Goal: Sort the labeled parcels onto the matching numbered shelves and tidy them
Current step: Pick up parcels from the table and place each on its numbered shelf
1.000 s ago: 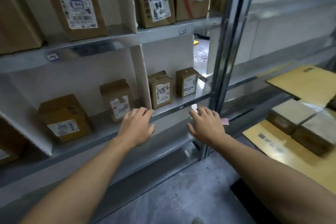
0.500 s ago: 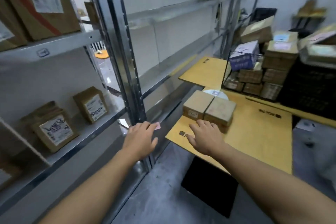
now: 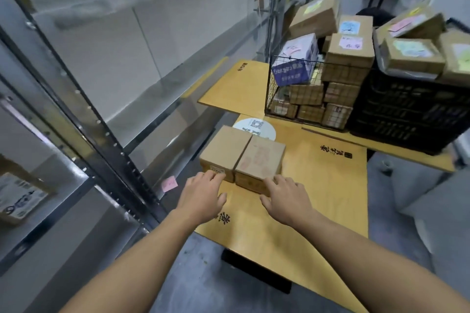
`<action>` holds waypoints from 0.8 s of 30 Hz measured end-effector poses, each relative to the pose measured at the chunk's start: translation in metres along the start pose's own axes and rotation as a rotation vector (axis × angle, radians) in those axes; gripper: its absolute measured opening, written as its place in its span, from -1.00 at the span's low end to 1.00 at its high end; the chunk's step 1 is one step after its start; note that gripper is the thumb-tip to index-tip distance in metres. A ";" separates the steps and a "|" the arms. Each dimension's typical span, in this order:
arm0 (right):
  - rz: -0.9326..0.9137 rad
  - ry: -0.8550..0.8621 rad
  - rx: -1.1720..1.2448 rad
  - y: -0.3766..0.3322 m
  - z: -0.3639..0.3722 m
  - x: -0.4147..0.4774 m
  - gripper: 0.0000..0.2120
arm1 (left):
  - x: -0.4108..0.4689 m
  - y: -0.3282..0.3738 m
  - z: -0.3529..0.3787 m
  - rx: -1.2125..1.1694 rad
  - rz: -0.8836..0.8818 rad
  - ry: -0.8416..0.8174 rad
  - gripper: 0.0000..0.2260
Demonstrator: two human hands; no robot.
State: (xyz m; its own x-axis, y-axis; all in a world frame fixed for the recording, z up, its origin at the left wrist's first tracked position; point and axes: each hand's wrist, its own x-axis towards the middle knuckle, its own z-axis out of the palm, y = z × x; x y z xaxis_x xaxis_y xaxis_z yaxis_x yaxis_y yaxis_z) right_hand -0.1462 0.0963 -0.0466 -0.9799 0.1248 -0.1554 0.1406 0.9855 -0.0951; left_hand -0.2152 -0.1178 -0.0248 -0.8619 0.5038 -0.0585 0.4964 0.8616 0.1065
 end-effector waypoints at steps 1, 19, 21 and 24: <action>0.022 -0.004 0.024 0.003 0.002 0.007 -0.57 | 0.012 0.000 0.003 -0.011 0.017 -0.011 -0.54; 0.536 0.033 0.726 0.007 0.048 0.087 -0.41 | 0.146 -0.003 0.063 -0.136 0.233 -0.081 -0.65; 0.574 0.062 0.804 0.003 0.051 0.088 -0.39 | 0.145 -0.005 0.066 -0.167 0.247 -0.032 -0.66; 0.619 0.121 0.882 -0.002 0.052 0.087 -0.40 | 0.143 -0.004 0.070 -0.232 0.266 0.026 -0.68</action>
State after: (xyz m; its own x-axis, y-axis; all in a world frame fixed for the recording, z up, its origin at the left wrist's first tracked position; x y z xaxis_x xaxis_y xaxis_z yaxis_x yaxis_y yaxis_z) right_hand -0.2249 0.0990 -0.1109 -0.7046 0.6302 -0.3262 0.6202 0.3236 -0.7146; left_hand -0.3332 -0.0453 -0.1029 -0.7092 0.7045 0.0271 0.6698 0.6613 0.3378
